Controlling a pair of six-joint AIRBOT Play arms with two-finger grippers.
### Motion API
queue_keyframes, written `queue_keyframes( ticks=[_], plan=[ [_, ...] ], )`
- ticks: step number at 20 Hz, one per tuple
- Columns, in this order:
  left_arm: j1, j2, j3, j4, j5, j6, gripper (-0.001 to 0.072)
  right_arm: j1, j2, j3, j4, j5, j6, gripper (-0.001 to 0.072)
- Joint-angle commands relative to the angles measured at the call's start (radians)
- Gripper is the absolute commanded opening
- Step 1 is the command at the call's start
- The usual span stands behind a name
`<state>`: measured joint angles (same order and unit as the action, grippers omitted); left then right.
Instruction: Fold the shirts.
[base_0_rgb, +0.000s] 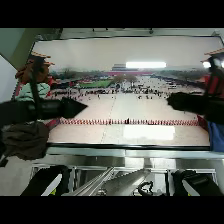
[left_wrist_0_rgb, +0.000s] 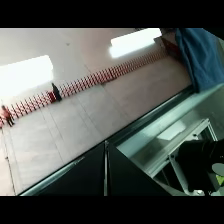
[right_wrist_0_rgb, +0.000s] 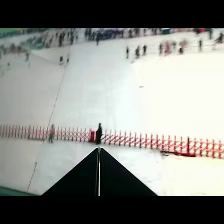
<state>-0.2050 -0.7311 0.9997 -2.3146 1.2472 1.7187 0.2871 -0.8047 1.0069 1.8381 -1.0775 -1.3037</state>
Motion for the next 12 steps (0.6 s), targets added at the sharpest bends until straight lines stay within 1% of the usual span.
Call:
queue_keyframes(
  ticks=[1,4,12],
  plan=[
    [-0.120,0.082,-0.193,0.018,-0.118,-0.040,0.0016,0.215,-0.051,-0.026,-0.066,0.066,0.074,0.0018],
    [-0.133,0.104,-0.227,0.018,-0.148,-0.043,0.0016,0.233,-0.088,-0.026,-0.063,0.061,0.074,0.0018],
    [-0.132,0.119,-0.226,0.019,-0.149,-0.044,0.0017,0.233,-0.144,-0.026,-0.063,0.062,0.074,0.0018]
  ],
)
